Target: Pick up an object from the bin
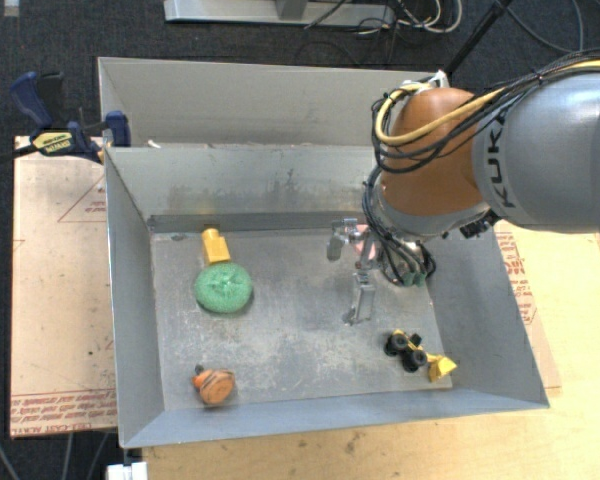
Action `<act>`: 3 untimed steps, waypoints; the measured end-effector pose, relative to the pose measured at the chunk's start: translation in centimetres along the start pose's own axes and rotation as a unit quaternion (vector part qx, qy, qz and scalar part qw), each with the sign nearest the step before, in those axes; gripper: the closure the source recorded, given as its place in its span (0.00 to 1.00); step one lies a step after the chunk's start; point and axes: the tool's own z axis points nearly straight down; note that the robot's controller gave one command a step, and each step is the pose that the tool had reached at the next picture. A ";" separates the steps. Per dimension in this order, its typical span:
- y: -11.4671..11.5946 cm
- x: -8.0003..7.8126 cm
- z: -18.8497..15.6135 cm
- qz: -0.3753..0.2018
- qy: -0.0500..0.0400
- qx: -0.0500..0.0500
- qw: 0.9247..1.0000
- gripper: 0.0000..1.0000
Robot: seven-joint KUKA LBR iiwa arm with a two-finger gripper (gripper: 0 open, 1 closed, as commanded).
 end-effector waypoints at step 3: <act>-7.8 -4.8 6.1 0.026 -0.003 0.000 1.000 0.00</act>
Offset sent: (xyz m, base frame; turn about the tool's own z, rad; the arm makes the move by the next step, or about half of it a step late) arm 0.0582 -0.0752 -0.0761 -0.0727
